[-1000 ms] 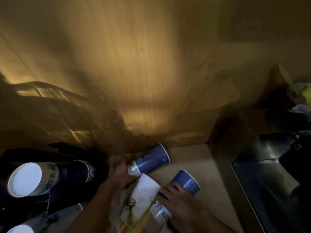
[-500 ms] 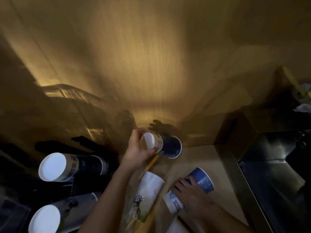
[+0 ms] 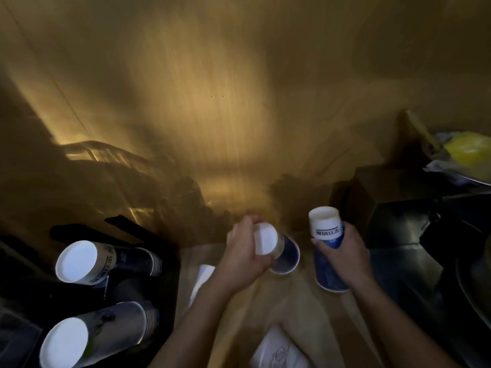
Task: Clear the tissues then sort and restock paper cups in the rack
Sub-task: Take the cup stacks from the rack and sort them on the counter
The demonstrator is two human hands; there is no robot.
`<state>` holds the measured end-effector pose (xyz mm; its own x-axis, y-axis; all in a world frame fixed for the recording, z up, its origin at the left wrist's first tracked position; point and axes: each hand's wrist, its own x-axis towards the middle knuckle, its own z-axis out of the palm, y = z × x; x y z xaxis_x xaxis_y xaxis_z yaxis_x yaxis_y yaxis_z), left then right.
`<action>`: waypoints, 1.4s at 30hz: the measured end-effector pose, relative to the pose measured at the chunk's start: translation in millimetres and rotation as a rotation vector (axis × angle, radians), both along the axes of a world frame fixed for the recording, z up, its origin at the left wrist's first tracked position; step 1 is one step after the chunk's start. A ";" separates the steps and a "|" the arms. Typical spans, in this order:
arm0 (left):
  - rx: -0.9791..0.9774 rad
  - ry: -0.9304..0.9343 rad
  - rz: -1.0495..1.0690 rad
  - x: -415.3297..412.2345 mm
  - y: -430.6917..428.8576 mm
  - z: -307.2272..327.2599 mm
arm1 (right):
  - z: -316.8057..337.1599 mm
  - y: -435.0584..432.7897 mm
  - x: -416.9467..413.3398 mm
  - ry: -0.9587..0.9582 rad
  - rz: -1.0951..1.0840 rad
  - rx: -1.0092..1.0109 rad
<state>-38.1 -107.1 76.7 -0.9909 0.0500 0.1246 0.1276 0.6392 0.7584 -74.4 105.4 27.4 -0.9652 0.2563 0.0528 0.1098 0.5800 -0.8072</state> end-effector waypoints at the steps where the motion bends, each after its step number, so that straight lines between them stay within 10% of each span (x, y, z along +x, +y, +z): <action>1: -0.024 -0.025 -0.018 2.2 4.4 -4.8 | 3.7 2.2 -0.7 0.010 0.002 -0.084; 13: 0.242 -0.259 -0.057 18.0 23.7 -54.4 | 47.0 -1.2 22.0 0.274 0.055 -0.386; 23: -0.014 -0.216 0.064 8.2 49.3 -61.0 | 59.1 3.1 32.2 0.518 0.073 -0.346; 42: 0.194 -0.366 0.015 11.4 36.4 -61.7 | 43.3 -13.7 48.2 0.323 0.345 -0.207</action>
